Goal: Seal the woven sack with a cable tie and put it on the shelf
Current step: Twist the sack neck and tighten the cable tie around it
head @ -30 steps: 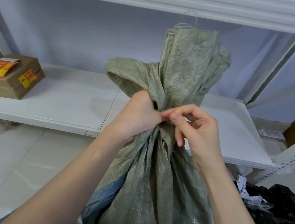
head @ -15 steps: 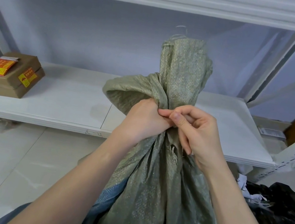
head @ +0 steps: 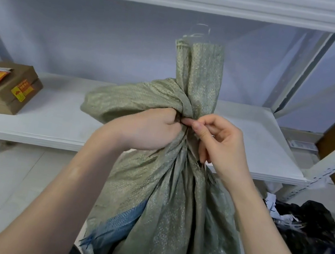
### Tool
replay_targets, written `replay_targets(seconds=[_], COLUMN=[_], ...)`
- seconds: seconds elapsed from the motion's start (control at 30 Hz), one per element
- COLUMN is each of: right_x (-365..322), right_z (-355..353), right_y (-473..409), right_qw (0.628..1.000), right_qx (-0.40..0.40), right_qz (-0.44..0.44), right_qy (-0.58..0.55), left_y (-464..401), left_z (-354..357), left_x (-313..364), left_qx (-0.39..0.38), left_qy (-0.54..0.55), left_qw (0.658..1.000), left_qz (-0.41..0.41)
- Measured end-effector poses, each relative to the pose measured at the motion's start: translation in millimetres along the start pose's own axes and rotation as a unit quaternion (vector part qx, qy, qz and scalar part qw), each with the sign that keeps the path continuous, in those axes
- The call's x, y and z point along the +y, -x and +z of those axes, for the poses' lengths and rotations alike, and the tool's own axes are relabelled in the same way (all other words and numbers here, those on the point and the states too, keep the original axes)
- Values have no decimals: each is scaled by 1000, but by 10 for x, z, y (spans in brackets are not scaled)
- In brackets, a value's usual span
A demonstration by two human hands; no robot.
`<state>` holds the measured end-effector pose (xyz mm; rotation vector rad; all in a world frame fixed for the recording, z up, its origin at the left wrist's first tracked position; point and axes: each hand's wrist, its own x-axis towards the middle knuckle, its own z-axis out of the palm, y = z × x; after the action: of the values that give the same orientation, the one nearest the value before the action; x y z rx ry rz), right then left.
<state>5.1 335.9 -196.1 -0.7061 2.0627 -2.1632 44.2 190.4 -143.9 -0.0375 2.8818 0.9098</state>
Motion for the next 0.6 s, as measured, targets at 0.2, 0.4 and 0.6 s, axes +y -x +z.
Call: replay_targets(seconds=[0.2, 0.4, 0.6], right_x=[54, 42, 22], right_z=[37, 22, -15], right_y=[-11, -5, -7], right_qw=[999, 999, 1000], right_qx=[-4, -1, 9], right_qz=[0, 7, 18], right_qy=[42, 32, -14], left_y=[53, 125, 28], left_z=[-25, -92, -28], left_x=[-6, 93, -10], left_qx=[101, 195, 127], left_qy=[-37, -48, 92], left_qw=[994, 979, 983], left_qz=[-17, 21, 94])
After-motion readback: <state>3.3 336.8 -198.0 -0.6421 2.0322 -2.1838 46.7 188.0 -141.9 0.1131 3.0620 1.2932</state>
